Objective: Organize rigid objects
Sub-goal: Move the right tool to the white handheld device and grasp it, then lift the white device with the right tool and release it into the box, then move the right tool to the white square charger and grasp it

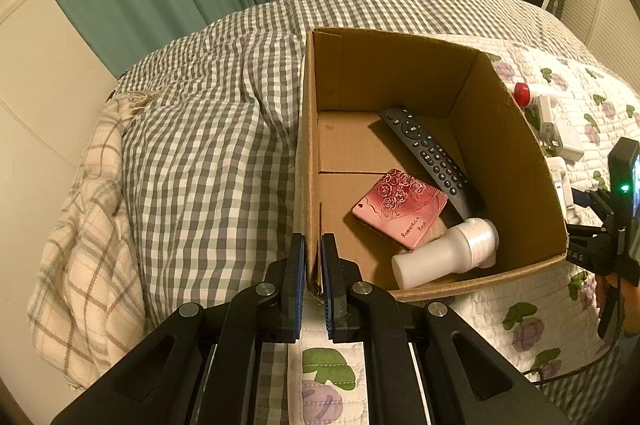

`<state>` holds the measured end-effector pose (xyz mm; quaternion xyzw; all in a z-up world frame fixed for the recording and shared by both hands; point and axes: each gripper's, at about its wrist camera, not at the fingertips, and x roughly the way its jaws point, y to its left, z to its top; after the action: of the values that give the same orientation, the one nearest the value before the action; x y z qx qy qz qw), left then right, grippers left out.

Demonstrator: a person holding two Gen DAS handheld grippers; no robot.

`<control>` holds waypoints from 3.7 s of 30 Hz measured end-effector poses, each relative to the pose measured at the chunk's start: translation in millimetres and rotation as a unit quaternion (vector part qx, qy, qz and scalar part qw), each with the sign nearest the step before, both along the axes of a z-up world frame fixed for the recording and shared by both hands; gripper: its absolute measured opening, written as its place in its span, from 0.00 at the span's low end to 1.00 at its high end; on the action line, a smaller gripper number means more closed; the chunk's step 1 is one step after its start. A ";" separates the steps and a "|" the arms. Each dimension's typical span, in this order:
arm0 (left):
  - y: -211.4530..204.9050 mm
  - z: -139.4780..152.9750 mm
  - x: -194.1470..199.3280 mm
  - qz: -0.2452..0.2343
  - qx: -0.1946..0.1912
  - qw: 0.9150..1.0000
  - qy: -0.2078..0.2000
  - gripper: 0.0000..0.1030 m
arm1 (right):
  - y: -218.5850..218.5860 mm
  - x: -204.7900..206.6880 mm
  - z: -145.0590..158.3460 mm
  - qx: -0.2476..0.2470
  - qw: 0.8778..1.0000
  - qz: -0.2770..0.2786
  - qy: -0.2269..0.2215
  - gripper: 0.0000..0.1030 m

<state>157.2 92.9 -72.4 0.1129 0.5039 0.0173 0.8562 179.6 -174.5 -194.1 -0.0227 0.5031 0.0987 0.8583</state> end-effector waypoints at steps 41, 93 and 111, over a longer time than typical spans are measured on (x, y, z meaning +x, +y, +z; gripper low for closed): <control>0.7 -0.5 -1.6 -0.002 0.000 1.000 -0.001 0.07 | 3.5 -26.2 111.8 0.015 0.993 0.068 -0.100 0.25; 2.2 6.1 0.3 -0.003 -0.014 1.000 0.000 0.07 | 76.7 8.9 169.0 -0.012 0.977 0.131 -0.166 0.92; 2.0 4.0 2.8 0.011 -0.005 1.000 0.007 0.07 | -83.7 29.4 67.6 -0.057 0.994 0.005 -0.094 0.93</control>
<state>160.1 94.9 -68.4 0.1028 0.5112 0.0237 0.8530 208.9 -258.1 -126.5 -0.0827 0.4245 0.0714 0.8988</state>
